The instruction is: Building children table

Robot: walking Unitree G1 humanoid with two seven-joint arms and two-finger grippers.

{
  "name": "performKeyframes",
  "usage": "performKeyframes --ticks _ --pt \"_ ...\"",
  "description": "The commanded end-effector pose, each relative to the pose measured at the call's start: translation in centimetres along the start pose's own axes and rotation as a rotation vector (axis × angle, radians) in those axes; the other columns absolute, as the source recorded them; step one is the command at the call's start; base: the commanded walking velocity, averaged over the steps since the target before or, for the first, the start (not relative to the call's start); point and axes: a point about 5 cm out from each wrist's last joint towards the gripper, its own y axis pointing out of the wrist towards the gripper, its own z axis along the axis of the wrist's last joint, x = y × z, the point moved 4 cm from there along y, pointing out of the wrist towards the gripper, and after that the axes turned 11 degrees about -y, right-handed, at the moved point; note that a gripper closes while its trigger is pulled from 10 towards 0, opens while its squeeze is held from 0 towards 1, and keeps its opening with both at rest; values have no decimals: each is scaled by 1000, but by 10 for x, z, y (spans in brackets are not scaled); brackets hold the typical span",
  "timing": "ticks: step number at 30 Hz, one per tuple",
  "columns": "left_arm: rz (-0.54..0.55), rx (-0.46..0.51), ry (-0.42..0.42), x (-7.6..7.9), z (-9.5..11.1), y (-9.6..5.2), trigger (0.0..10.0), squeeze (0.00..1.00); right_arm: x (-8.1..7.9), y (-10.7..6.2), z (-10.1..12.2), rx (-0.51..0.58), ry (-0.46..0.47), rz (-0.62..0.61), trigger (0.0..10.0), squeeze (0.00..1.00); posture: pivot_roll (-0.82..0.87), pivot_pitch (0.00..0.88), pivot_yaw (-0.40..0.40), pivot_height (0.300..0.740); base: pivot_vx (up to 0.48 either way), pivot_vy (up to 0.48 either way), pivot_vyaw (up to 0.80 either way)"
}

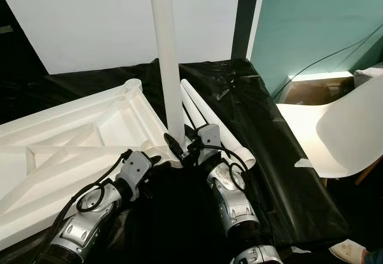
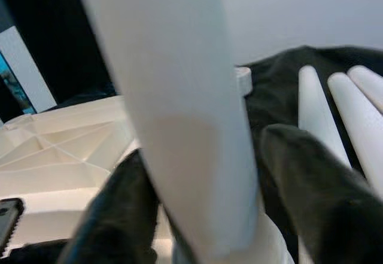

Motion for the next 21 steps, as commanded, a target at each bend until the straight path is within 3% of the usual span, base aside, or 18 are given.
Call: performKeyframes --ticks 1,3,4,13,21 --pt "-115 -138 -35 22 -34 -4 10000 0 11 -5 -9 -48 28 -27 10000 1000 144 0 14 740 0 0 0" --pt "-115 -138 -36 22 -35 -4 10000 0 6 -3 -8 -53 23 35 10000 1000 143 0 14 740 0 0 0" --pt "-115 -139 -36 22 -35 -4 10000 0 3 -2 -8 -56 16 93 10000 0 142 0 14 740 0 0 0" --pt "-119 -136 -32 22 -33 -3 10000 0 15 6 4 -45 -116 455 10000 0 143 0 17 740 0 0 0" --pt "-109 -134 -31 21 -33 -4 10000 0 18 10 1 -117 -170 625 10000 0 163 0 10 740 0 0 0"
